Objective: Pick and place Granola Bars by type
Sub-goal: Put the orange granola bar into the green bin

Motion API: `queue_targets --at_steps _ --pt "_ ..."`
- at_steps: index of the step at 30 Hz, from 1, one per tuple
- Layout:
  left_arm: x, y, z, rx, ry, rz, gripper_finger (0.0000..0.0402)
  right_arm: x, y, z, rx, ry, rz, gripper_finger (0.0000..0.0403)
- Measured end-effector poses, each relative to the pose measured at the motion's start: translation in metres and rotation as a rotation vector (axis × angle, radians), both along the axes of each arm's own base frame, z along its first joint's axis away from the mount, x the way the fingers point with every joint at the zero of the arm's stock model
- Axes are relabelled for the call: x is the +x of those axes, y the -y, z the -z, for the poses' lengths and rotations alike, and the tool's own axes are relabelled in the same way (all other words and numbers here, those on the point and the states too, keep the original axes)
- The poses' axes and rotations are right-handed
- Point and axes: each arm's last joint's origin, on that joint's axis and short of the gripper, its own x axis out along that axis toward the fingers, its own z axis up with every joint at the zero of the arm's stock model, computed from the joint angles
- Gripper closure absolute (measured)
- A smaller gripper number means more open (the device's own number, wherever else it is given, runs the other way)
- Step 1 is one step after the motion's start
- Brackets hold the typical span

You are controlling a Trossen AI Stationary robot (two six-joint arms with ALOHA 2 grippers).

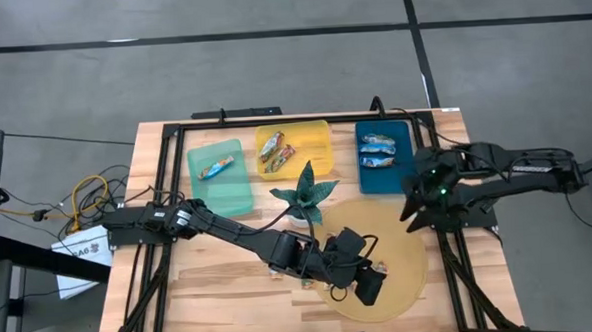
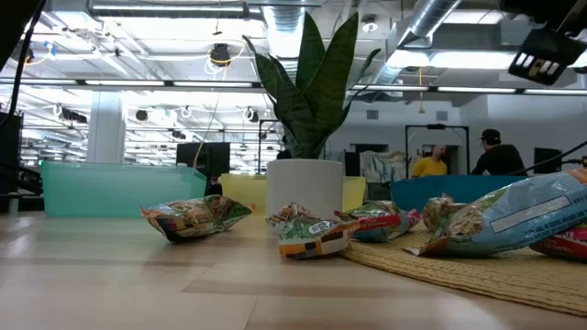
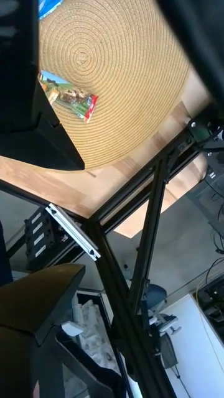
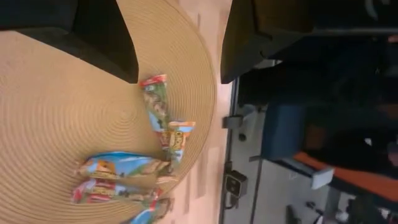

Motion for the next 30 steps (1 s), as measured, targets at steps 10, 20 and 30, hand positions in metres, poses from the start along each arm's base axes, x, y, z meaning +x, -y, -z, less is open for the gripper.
queue_targets --at_steps 10,20,30 --pt "-0.001 0.000 0.001 0.002 -0.009 0.005 0.0152 0.000 -0.014 0.003 -0.243 0.019 0.010 0.0189" --pt "-0.005 0.012 0.002 -0.070 -0.040 0.078 0.0152 0.003 -0.040 0.004 -0.292 0.042 -0.060 0.0211" --pt "-0.017 0.026 0.037 0.160 -0.222 0.231 0.0152 0.003 -0.058 0.003 -0.247 0.033 -0.027 0.0220"
